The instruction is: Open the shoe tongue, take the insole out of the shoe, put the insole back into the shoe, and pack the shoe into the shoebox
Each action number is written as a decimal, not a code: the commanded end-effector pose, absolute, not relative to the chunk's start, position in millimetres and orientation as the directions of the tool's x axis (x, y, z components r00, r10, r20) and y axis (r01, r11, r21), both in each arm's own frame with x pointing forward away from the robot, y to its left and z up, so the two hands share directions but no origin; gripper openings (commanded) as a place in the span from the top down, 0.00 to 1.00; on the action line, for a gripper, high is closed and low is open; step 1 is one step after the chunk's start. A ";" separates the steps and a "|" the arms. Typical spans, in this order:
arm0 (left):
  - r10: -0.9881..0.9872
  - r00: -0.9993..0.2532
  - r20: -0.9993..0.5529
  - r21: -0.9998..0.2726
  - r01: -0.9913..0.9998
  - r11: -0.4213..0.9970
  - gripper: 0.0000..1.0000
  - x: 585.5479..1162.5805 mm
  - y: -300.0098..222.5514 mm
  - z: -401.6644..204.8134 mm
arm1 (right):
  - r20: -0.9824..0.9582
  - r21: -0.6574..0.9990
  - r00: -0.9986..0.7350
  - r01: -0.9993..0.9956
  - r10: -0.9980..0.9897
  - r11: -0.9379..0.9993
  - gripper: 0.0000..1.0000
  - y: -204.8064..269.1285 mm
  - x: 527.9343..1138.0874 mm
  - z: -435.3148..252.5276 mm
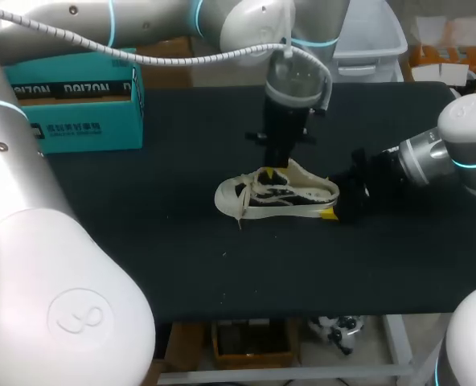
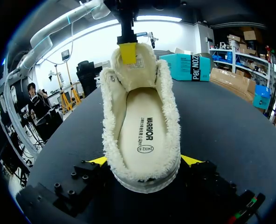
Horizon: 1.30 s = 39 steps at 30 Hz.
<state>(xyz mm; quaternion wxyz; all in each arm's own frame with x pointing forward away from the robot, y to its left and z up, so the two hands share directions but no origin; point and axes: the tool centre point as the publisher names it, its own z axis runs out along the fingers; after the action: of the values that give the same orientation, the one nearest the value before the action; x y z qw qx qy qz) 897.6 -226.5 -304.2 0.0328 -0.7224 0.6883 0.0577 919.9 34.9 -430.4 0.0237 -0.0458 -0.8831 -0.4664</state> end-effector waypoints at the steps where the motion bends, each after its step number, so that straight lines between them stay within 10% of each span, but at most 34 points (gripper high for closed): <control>1: -0.997 0.048 -0.057 0.039 -0.998 -0.050 1.00 897.3 -207.9 -299.8 | 0.085 0.824 -0.995 0.102 0.056 0.558 1.00 38.6 918.9 -438.4; 33: -0.953 -0.031 0.300 0.098 -0.993 0.063 0.99 893.9 -131.2 -315.2 | 0.085 0.824 -0.995 0.102 0.056 0.558 1.00 38.6 918.9 -438.4; 39: -0.940 -0.119 0.321 0.056 -0.988 0.145 0.50 885.4 -136.1 -290.3 | 0.085 0.824 -0.995 0.102 0.056 0.558 1.00 38.6 918.9 -438.4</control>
<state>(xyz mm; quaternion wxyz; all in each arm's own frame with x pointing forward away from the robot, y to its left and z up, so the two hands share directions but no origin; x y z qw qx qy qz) 895.9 -144.0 -304.6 -0.1408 -0.6522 0.7415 -0.0706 920.3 40.5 -431.3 0.0249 -0.0452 -0.8830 -0.4665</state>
